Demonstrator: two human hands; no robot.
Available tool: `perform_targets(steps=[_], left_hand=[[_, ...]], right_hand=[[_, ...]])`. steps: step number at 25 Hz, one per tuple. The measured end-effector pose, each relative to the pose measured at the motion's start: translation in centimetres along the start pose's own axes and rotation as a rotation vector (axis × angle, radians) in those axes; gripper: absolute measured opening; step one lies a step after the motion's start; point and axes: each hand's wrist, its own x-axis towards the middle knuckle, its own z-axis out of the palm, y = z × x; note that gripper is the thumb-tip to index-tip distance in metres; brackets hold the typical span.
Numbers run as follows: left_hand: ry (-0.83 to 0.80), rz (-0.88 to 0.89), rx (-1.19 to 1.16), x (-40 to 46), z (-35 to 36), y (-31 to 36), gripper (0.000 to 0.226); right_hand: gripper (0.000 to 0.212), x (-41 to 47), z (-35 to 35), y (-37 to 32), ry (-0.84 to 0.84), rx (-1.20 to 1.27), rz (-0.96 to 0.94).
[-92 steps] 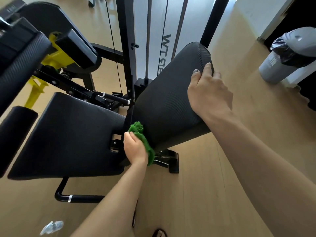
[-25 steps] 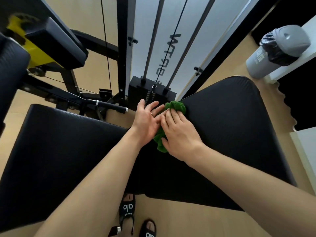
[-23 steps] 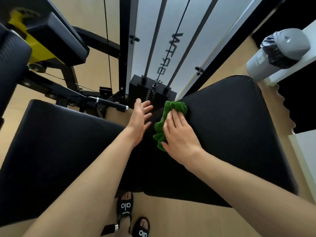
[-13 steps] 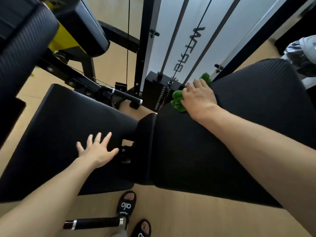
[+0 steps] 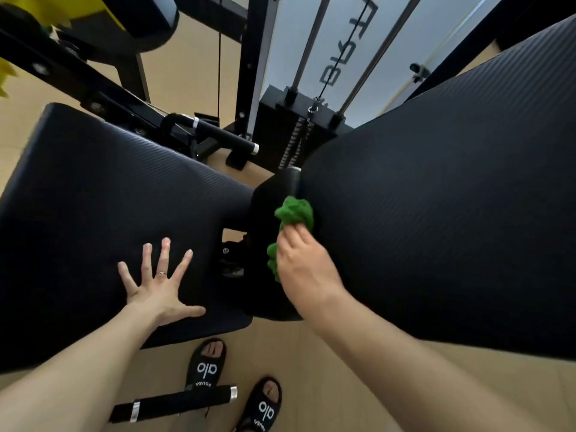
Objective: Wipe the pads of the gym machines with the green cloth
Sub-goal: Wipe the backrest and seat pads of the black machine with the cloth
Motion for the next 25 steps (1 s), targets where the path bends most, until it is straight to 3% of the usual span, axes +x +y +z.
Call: perform_targets(steps=[3,6,9,12,14,18,20,25], left_hand=[[0.018,0.05,-0.02,-0.2,0.2,-0.7,0.139],[0.03,0.061,-0.034,-0.1,0.3,-0.7,0.141],[0.058,0.064,-0.041,0.1,1.0,-1.0,0.143],[0.079,0.058,-0.024,0.2,1.2,-1.0,0.143],[0.08,0.045,-0.013,0.0,0.8,-0.8,0.144],[0.078,0.045,0.003,-0.6,1.0,-0.7,0.144],[0.079,0.05,0.005,-0.7,1.0,-0.7,0.145],[0.092,0.047,-0.02,0.1,1.6,-0.8,0.146]], right_hand=[[0.049,0.0,-0.6,0.5,-0.048,-0.053,-0.097],[0.041,5.1,-1.8,7.1,0.02,-0.12,0.048],[0.046,8.9,-2.2,10.7,-0.028,-0.217,0.212],[0.049,7.4,-1.2,7.5,-0.006,-0.153,0.258],[0.049,3.3,-0.9,4.0,0.043,-0.068,0.185],[0.052,-5.2,-1.1,-2.1,-0.083,-0.112,-0.056],[0.05,-4.1,-1.2,-1.0,-0.083,-0.175,-0.105],[0.048,6.9,-1.1,5.7,-0.08,-0.368,0.086]])
